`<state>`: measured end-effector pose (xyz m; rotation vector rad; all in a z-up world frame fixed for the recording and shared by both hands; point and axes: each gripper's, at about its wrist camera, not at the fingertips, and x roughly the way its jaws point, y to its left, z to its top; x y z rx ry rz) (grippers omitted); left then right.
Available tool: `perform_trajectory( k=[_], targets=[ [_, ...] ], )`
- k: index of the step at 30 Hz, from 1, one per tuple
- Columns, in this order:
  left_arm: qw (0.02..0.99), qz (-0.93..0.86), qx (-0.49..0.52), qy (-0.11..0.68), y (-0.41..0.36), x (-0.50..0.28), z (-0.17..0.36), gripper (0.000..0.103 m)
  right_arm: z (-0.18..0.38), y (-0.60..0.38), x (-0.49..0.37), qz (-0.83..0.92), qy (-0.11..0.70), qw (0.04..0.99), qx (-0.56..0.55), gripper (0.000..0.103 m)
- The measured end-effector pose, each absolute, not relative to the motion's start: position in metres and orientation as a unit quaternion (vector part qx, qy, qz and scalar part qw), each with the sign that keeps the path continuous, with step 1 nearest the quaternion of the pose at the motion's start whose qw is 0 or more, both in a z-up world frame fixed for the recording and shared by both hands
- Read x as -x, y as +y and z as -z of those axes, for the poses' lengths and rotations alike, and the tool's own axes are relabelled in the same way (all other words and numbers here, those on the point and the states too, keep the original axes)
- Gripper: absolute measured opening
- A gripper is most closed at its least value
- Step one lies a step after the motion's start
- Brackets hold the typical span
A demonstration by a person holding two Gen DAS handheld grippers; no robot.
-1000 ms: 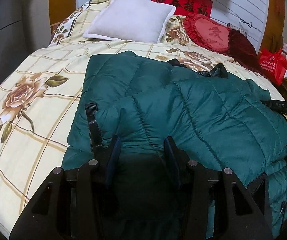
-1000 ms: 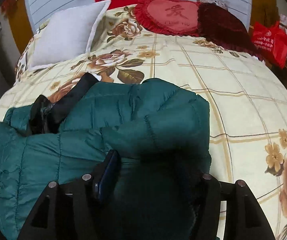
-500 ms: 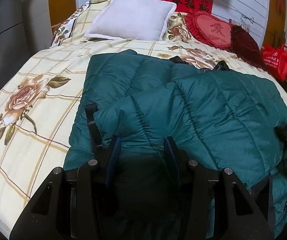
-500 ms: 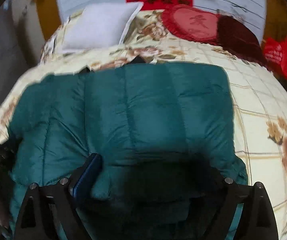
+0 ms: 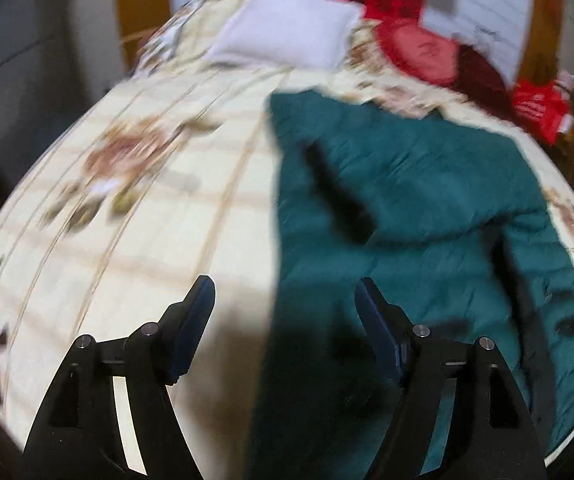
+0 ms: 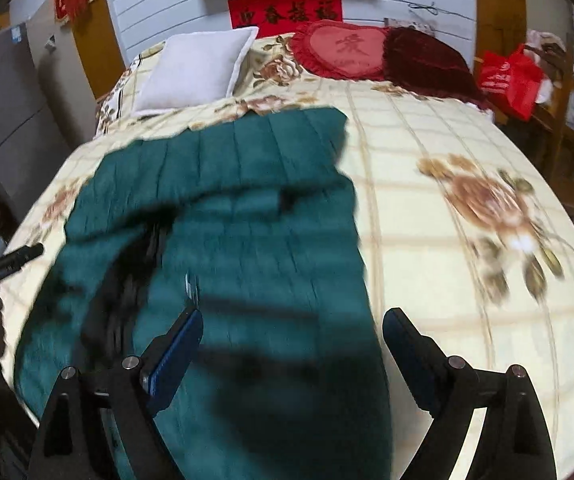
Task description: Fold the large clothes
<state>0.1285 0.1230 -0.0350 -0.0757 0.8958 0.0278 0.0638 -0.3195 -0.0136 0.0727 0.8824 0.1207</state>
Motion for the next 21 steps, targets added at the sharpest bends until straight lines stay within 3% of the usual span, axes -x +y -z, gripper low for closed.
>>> perform_trajectory(
  k=[4,10,18,21],
  targets=[
    [0.892,-0.01,0.099,0.441,0.142,-0.1,0.044,0.073,0.032,-0.318,-0.024,-0.063,0.426,0.903,-0.021,0.09],
    [0.864,0.001,0.096,0.494,0.147,-0.073,0.076,0.073,0.085,-0.314,-0.003,-0.057,0.44,0.896,0.007,0.09],
    [0.882,0.042,0.134,0.45,0.163,-0.038,0.082,0.073,0.052,-0.361,0.039,-0.026,0.32,0.945,-0.055,0.091],
    [0.891,0.053,0.123,0.435,0.16,-0.031,0.082,0.073,0.067,-0.382,0.04,-0.027,0.346,0.933,-0.1,0.092]
  ],
)
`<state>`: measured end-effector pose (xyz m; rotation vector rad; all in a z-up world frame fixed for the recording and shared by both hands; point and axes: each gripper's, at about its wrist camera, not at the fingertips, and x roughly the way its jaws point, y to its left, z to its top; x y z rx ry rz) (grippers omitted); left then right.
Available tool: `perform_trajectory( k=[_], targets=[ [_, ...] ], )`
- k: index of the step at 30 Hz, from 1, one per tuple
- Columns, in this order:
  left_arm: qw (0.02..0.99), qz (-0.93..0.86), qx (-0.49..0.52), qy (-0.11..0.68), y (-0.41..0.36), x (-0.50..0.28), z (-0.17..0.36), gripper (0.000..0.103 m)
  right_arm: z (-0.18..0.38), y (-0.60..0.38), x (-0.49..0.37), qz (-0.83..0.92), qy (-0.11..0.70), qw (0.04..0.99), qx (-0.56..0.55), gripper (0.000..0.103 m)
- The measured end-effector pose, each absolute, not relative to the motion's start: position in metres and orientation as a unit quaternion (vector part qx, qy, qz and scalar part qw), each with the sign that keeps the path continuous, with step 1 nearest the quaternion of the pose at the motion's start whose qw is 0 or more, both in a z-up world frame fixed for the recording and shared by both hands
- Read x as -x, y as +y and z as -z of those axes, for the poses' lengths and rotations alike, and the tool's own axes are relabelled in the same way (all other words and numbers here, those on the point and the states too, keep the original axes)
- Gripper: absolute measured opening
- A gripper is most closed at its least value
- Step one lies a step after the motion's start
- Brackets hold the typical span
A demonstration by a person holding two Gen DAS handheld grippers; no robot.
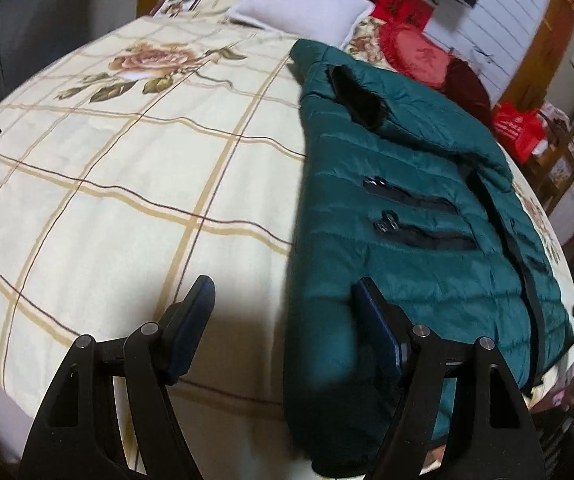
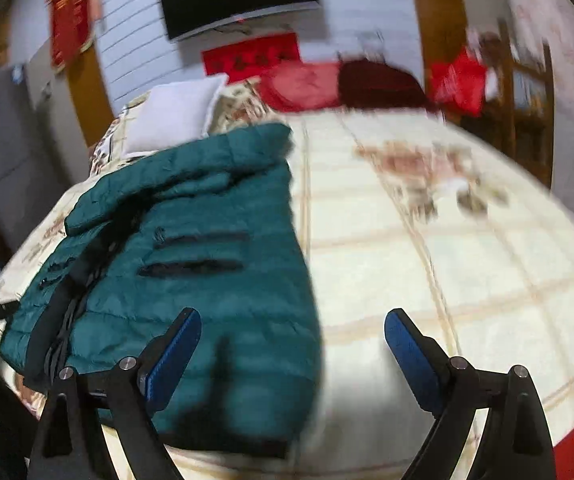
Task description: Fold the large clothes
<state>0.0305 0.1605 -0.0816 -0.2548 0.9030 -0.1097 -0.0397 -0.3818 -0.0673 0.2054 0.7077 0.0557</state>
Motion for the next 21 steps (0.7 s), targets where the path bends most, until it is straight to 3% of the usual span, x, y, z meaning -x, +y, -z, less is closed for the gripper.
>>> perform_trajectory(
  k=[4,11,21],
  targets=[
    [0.895,0.071,0.13,0.421,0.158,-0.022,0.086,0.075,0.081,-0.387,0.037,-0.028,0.37,0.92,-0.124,0.092],
    [0.899,0.09,0.099,0.416,0.144,-0.02,0.088,0.089,0.09,-0.377,0.033,-0.109,0.374,0.908,-0.156,0.093],
    [0.882,0.179,0.088,0.427,0.125,-0.007,0.086,0.089,0.092,-0.358,0.032,-0.182,0.369,0.895,-0.17,0.094]
  ],
)
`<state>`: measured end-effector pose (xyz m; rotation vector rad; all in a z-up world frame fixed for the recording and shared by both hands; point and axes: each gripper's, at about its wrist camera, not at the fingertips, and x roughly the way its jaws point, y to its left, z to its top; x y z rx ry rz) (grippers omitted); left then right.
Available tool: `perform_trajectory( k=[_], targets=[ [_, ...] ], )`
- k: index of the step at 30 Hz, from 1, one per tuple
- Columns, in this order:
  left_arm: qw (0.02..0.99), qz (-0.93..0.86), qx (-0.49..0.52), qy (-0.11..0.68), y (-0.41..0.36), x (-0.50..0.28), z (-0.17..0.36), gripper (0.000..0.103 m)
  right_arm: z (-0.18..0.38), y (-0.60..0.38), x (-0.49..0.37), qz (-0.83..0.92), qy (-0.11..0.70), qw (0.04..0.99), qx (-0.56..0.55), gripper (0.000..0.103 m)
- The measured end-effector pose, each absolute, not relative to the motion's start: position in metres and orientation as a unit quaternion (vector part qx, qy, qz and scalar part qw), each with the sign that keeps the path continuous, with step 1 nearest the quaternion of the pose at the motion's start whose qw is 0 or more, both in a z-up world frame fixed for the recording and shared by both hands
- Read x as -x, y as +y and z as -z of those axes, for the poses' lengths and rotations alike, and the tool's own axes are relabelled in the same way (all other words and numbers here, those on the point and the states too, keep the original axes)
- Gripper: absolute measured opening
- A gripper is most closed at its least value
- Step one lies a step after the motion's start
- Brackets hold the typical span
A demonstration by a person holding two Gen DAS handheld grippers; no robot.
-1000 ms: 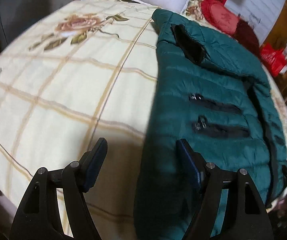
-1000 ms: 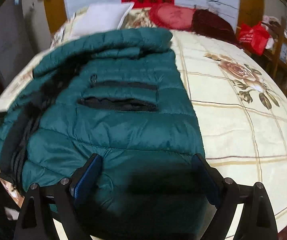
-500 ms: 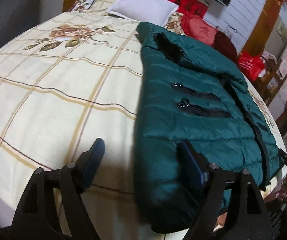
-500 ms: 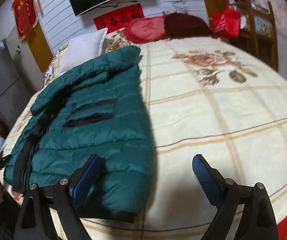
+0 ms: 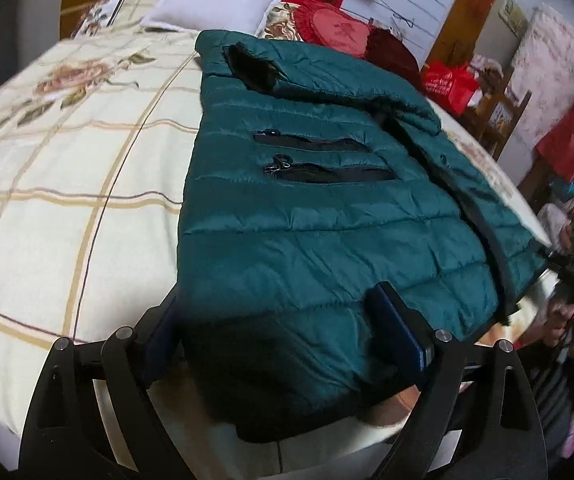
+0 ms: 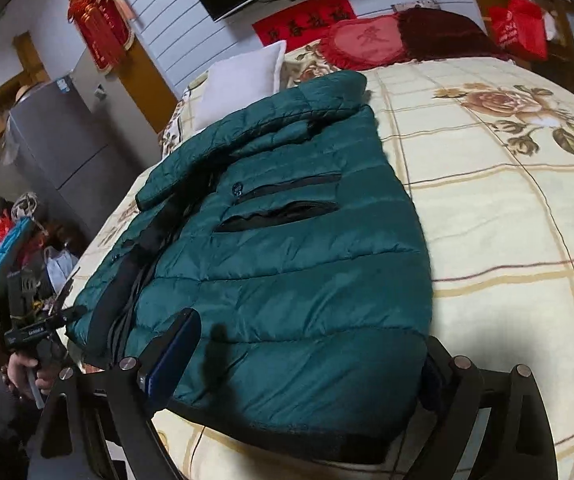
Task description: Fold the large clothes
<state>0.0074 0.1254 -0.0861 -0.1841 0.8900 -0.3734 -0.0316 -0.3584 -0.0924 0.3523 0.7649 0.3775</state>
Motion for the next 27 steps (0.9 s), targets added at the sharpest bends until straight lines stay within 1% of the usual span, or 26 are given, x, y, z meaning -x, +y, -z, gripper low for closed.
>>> perform_trajectory(
  k=[5,7,11,17,22,23,24,25,26,27],
  targets=[
    [0.854,0.229,0.151,0.441,0.133,-0.005,0.085,0.091,0.093,-0.357,0.037,-0.196,0.372,0.891,-0.169,0.094],
    [0.848,0.244,0.157,0.443,0.13,-0.006,0.083,0.091,0.093,-0.356,0.035,-0.192,0.371,0.894,-0.164,0.094],
    [0.845,0.252,0.145,0.448,0.119,-0.022,0.082,0.096,0.093,-0.353,0.031,-0.18,0.369,0.898,-0.159,0.094],
    [0.823,0.275,0.209,0.451,0.129,-0.023,0.081,0.096,0.093,-0.349,0.03,-0.174,0.368,0.901,-0.147,0.096],
    [0.84,0.272,0.189,0.431,0.129,-0.013,0.074,0.095,0.093,-0.352,0.036,-0.189,0.369,0.897,-0.153,0.096],
    [0.842,0.254,0.189,0.436,0.131,-0.017,0.077,0.087,0.093,-0.353,0.036,-0.19,0.369,0.897,-0.155,0.096],
    [0.844,0.241,0.188,0.442,0.132,-0.019,0.081,0.077,0.093,-0.353,0.035,-0.19,0.368,0.896,-0.158,0.096],
    [0.851,0.226,0.185,0.437,0.133,-0.021,0.082,0.074,0.093,-0.354,0.034,-0.188,0.368,0.896,-0.162,0.096],
    [0.855,0.21,0.182,0.438,0.133,-0.023,0.083,0.067,0.093,-0.355,0.033,-0.186,0.368,0.896,-0.167,0.096],
    [0.856,0.201,0.183,0.439,0.133,-0.022,0.085,0.062,0.093,-0.356,0.031,-0.181,0.367,0.896,-0.173,0.094]
  ],
)
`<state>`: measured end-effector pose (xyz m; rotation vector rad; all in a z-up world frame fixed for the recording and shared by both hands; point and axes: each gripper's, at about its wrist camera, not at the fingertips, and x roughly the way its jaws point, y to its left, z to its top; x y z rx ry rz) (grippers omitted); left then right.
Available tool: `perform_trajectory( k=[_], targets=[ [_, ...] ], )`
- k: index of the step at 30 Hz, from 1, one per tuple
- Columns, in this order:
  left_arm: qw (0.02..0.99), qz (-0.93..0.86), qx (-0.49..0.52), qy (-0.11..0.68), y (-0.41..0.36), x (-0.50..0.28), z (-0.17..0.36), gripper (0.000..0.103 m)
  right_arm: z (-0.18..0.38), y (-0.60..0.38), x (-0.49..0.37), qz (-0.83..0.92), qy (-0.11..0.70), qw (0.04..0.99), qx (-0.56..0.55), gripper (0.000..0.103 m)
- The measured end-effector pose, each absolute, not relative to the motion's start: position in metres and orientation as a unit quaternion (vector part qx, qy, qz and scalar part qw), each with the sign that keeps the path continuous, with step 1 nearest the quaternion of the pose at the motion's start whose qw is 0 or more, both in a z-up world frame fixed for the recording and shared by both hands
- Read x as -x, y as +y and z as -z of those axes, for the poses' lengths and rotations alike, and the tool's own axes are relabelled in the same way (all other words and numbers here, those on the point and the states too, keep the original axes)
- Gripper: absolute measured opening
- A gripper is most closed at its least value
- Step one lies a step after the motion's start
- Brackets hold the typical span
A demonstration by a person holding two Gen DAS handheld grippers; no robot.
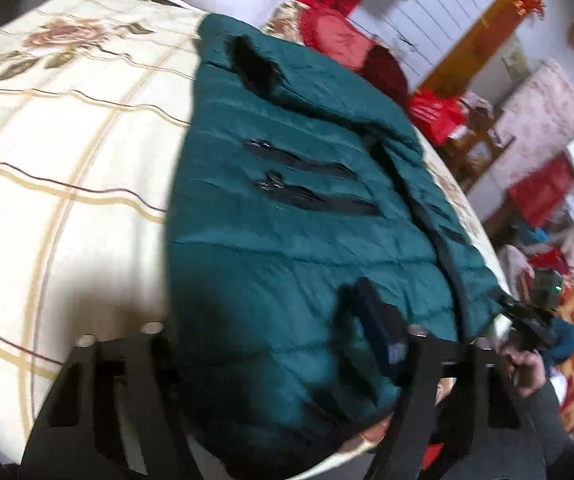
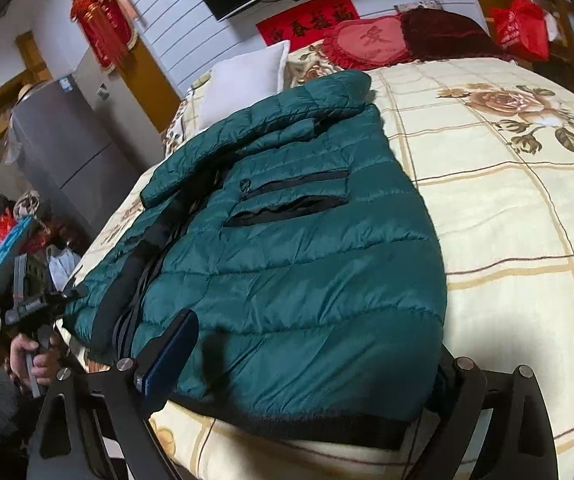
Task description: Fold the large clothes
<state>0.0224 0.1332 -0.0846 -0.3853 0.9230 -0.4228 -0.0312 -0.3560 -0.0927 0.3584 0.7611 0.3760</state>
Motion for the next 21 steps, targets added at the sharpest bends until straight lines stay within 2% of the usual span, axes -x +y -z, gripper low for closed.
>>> perform_trajectory(
  k=[2,4,7,17,21],
  targets=[
    [0.858,0.191,0.187,0.438,0.134,-0.021,0.087,0.058,0.092,-0.358,0.03,-0.172,0.367,0.896,-0.181,0.087],
    [0.862,0.185,0.181,0.436,0.134,-0.02,0.088,0.057,0.093,-0.361,0.03,-0.163,0.369,0.896,-0.185,0.063],
    [0.868,0.179,0.159,0.434,0.127,-0.018,0.087,0.058,0.094,-0.366,0.031,-0.156,0.369,0.896,-0.191,0.053],
    [0.881,0.17,0.155,0.414,0.124,-0.013,0.086,0.061,0.097,-0.366,0.037,-0.137,0.346,0.904,-0.21,0.053],
    [0.881,0.166,0.171,0.409,0.126,-0.012,0.086,0.061,0.094,-0.365,0.035,-0.142,0.362,0.899,-0.202,0.053]
  ],
)
